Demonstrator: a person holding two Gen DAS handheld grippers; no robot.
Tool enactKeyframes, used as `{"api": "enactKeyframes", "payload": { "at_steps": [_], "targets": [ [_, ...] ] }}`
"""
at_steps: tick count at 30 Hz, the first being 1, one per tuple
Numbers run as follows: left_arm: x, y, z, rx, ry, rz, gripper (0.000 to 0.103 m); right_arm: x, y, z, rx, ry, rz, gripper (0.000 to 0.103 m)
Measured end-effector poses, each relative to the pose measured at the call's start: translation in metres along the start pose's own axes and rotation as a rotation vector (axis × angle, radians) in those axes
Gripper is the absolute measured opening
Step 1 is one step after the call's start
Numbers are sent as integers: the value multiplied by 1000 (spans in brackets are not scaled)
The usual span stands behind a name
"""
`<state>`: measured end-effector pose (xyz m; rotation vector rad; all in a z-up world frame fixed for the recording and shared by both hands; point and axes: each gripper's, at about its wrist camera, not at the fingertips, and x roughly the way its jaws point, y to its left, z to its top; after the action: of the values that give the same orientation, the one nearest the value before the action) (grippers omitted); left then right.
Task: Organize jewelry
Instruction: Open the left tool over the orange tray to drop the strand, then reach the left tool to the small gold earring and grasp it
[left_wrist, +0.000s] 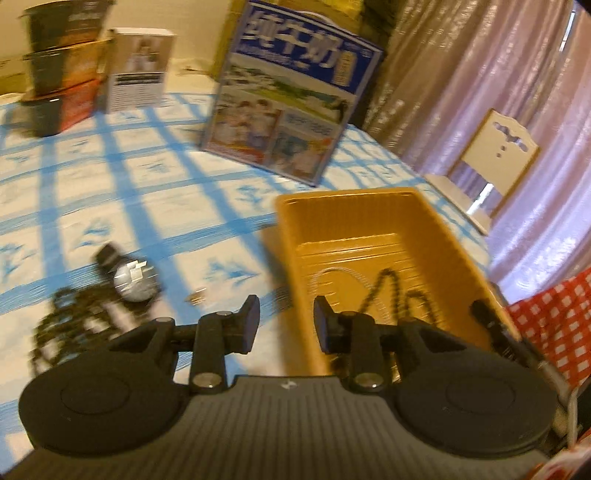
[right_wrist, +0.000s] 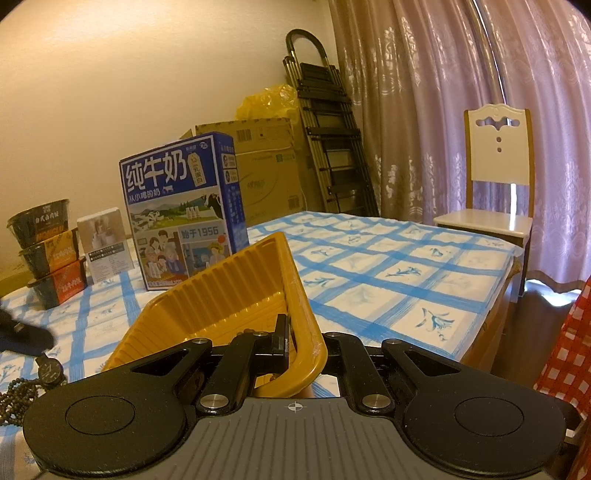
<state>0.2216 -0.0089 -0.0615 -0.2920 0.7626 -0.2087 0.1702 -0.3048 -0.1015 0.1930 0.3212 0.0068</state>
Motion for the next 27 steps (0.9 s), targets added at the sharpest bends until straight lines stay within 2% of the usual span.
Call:
{"api": "enactKeyframes", "payload": {
  "at_steps": [6,11,14,18,27],
  "targets": [
    [-16,33,-29,-22,39,87,28,-1,-1,0,4,3,-1,7],
    [-23,50,-52,-37,70,125,28,-2,-3,-1,4,4,-4,7],
    [-24,51,-60,-19,69,142,28,-2,-3,-1,4,5,-4,7],
    [-23,46,-66,54,60,173,28,-3,-5,-2,3,6,-7,7],
    [-16,41,-68,113,45,180,28,-3,-6,-2,4,7,-9,7]
  ]
}}
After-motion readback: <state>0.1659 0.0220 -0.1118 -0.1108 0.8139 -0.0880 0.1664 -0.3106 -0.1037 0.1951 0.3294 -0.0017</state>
